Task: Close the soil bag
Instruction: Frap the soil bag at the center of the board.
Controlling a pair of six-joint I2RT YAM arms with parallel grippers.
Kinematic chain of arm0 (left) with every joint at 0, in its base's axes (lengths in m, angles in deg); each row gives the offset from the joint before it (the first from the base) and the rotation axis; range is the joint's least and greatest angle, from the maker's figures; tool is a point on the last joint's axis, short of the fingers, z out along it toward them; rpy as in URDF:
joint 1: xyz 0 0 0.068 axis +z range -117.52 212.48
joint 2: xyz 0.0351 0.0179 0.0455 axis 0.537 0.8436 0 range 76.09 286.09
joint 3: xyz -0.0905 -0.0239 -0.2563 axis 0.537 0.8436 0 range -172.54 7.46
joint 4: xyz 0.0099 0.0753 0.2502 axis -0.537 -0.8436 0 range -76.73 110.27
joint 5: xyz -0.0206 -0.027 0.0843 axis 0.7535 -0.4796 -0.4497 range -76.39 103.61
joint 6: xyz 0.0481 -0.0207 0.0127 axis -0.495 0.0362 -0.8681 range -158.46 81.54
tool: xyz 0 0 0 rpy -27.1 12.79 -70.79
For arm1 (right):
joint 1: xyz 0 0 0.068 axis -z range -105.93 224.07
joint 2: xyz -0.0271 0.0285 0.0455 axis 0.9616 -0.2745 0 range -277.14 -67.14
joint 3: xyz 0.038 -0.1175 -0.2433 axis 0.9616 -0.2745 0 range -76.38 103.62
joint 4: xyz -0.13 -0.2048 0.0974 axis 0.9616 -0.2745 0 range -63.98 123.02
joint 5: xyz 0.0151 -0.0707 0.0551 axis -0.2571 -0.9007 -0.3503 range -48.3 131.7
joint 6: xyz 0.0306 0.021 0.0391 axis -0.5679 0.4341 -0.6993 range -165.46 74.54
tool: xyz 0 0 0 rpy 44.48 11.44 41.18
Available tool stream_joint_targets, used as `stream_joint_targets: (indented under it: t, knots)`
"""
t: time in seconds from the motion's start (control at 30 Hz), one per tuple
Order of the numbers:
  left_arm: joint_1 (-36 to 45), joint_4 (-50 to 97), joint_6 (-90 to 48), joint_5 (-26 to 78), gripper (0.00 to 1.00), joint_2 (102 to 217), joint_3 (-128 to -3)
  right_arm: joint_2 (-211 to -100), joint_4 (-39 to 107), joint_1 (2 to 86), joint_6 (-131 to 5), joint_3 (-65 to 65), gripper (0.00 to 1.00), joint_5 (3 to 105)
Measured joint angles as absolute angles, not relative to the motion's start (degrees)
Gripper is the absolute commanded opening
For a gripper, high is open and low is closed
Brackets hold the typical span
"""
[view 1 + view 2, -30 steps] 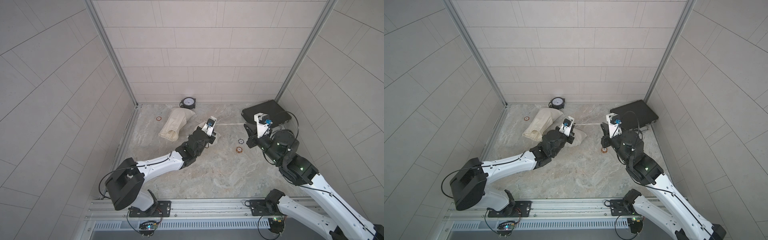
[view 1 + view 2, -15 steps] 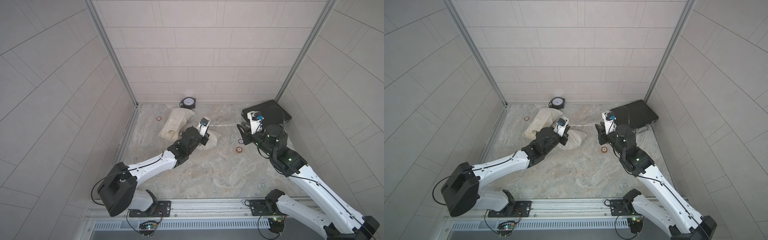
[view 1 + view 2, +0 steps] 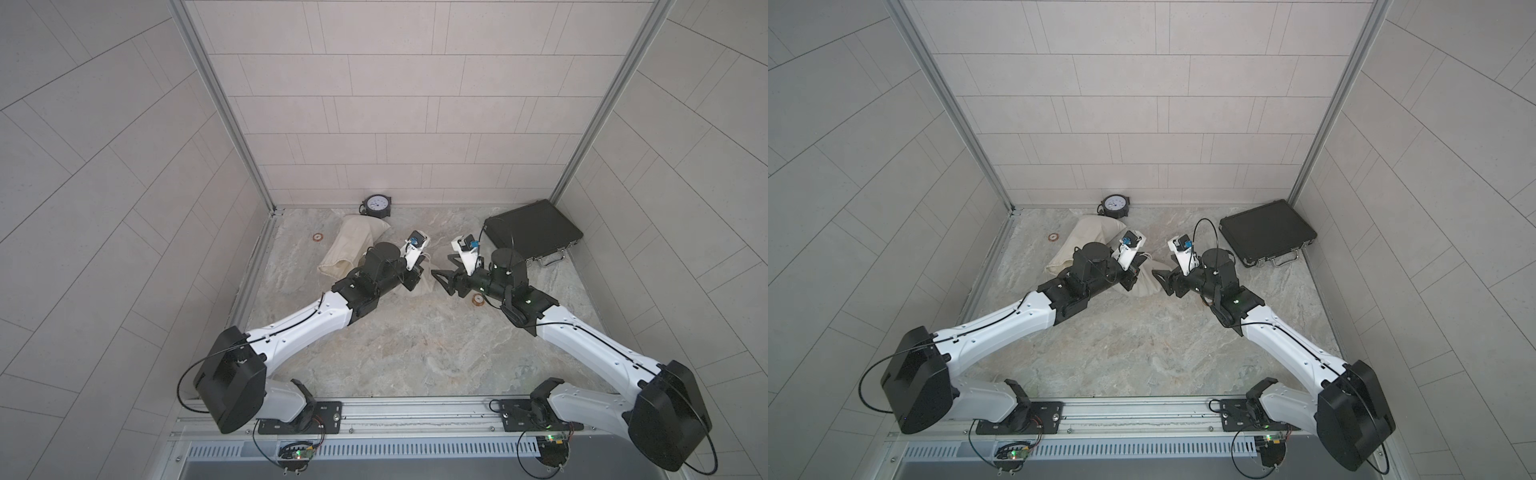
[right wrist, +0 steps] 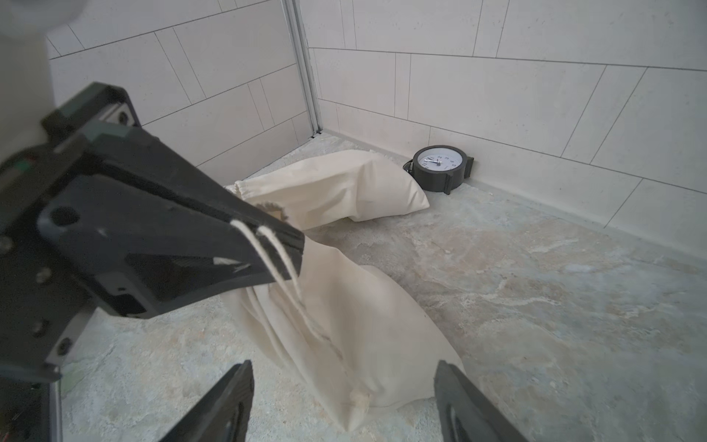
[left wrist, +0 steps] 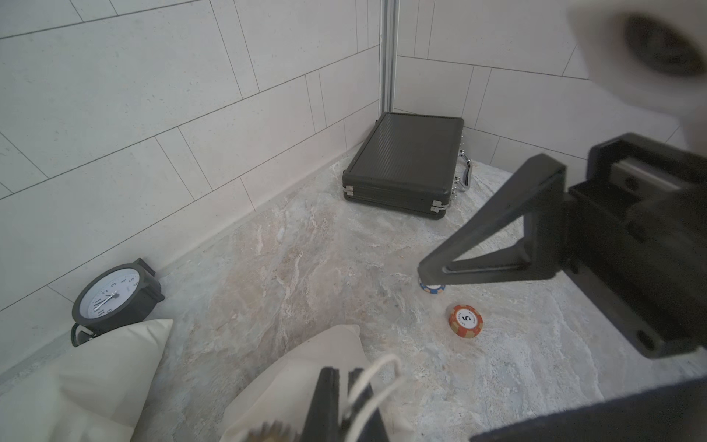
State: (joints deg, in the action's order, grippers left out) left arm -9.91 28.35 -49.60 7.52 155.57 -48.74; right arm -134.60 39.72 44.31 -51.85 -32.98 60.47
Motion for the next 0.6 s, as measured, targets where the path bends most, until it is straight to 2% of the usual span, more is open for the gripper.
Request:
stream_joint_targets:
  t: [0.23,0.4,0.47,0.5,0.53,0.6]
  knots:
    - [-9.91,26.82,-49.57,9.4,0.0,155.57,-48.77,-140.42,47.52,44.31,-52.05,-32.88,0.62,62.54]
    - [-9.91,26.07,-49.55,9.75,0.0,155.57,-48.85,-144.48,50.49,44.31,-52.59,-31.94,0.58,63.99]
    - [-9.91,25.94,-49.53,9.86,0.0,155.57,-48.94,-145.9,51.06,44.31,-52.83,-31.32,0.53,64.31]
    - [-9.91,25.81,-49.49,9.99,0.0,155.57,-49.09,-146.6,51.41,44.31,-52.85,-31.04,0.47,64.45]
    - [-9.91,25.74,-49.4,10.23,0.0,155.57,-49.25,-147.17,51.76,44.31,-53.09,-30.86,0.37,64.62]
    - [-9.91,25.68,-49.36,10.52,0.02,155.57,-49.47,-148.02,52.11,44.31,-53.49,-30.47,0.1,65.06]
